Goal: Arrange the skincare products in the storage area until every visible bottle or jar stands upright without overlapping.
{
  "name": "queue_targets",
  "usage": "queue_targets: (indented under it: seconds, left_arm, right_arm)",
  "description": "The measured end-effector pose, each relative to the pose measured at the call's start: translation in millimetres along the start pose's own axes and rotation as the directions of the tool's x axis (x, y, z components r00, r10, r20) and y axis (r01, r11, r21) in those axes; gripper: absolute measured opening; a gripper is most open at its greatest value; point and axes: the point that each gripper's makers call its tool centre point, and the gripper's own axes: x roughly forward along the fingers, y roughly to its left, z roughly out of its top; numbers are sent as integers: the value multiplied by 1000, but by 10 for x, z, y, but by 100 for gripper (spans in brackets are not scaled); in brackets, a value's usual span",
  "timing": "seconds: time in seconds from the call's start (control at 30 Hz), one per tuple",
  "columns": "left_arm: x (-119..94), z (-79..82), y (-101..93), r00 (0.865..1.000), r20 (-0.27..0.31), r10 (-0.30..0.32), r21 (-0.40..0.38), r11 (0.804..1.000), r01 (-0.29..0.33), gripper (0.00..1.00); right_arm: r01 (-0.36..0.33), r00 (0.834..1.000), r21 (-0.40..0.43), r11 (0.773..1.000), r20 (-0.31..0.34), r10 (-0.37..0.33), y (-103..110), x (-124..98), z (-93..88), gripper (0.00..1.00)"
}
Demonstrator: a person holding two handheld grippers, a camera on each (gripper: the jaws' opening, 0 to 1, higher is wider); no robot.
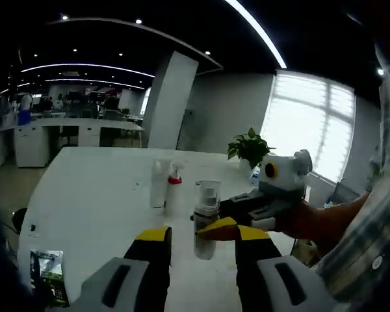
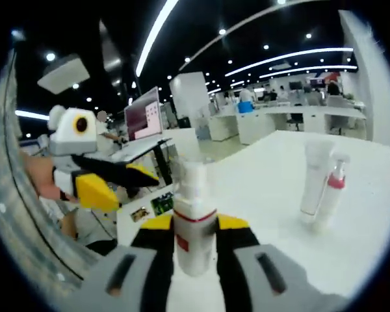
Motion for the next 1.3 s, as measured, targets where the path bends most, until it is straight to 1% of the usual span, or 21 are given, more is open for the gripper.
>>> queue_targets:
  seconds: [0.03,0.1,0.17,0.2,0.27,0.3,0.33,0.37,0.43,0.53,0.63,0.7,0.77,0.87,0.97,1.0,1.07,1.13,1.2,1.3]
  left_arm:
    - [-31,-52,13,1000,-7,9,-13,1000,-10,39]
    - [-94,-166,24,999,-22,28,-40,999,-29,39]
    - [-134,-261,7,999,-41,36,-53,998,-38,40]
    - [-149,-303,-9,998,-51,37,-58,998,-40,42]
    - [-157,-337,-13,997,-62,42,-64,997,-46,49]
    - [-167,-362,-12,996,-74,46,-68,996,-51,50]
    - [-179,-367,-9,996,-78,49,-65,996,-54,51]
    - [-184,-369,-7,996,-80,49,-65,996,-55,51]
    - [-212,-378,11,995,-87,51,-73,996,-57,51]
    - [-245,-393,53,993,-100,60,-74,995,-67,51]
    - [-278,-411,96,991,-112,68,-79,994,-78,52]
    - [-309,-421,122,990,-119,77,-77,993,-87,53]
    - [-326,-429,137,989,-123,84,-83,992,-95,55]
    - [-349,-443,158,987,-132,97,-87,990,-109,59]
    - [-363,-474,195,982,-149,115,-76,989,-128,66]
    - [-361,-506,218,978,-169,125,-64,988,-137,67]
    - [-349,-511,240,976,-176,127,-66,988,-140,70]
    - [-340,-506,259,975,-179,129,-71,987,-144,71]
    - [-329,-494,288,974,-184,133,-72,986,-148,73]
    - [-317,-490,320,972,-190,137,-78,985,-154,73]
  right_arm:
    - [5,1000,-8,1000,0,-5,-41,15,2,22]
    - [39,999,-39,998,6,-38,-187,60,20,22]
    - [52,999,-49,997,15,-51,-289,103,36,22]
    - [67,998,-63,996,23,-66,-358,127,52,22]
    - [75,997,-78,994,32,-72,-420,157,63,22]
    - [84,996,-85,993,38,-81,-482,190,64,22]
    - [97,995,-107,990,40,-93,-552,226,61,22]
    - [101,995,-111,989,40,-97,-575,239,57,22]
    - [121,992,-118,986,40,-117,-701,313,41,22]
    - [145,989,-119,982,58,-139,-851,385,49,22]
    - [161,986,-117,980,71,-153,-955,448,32,22]
    - [173,982,-109,979,91,-164,-1033,496,43,22]
    - [184,980,-118,976,100,-172,-1086,525,38,22]
    - [190,979,-148,971,100,-176,-1153,568,-4,22]
    - [182,979,-145,972,114,-167,-1190,592,-39,22]
    - [185,980,-149,971,108,-170,-1236,614,-94,22]
    - [192,979,-162,968,107,-176,-1309,632,-166,22]
    - [195,977,-163,967,117,-178,-1345,632,-196,22]
    - [209,974,-166,964,118,-191,-1426,639,-252,22]
    - [213,973,-156,965,126,-194,-1476,647,-307,22]
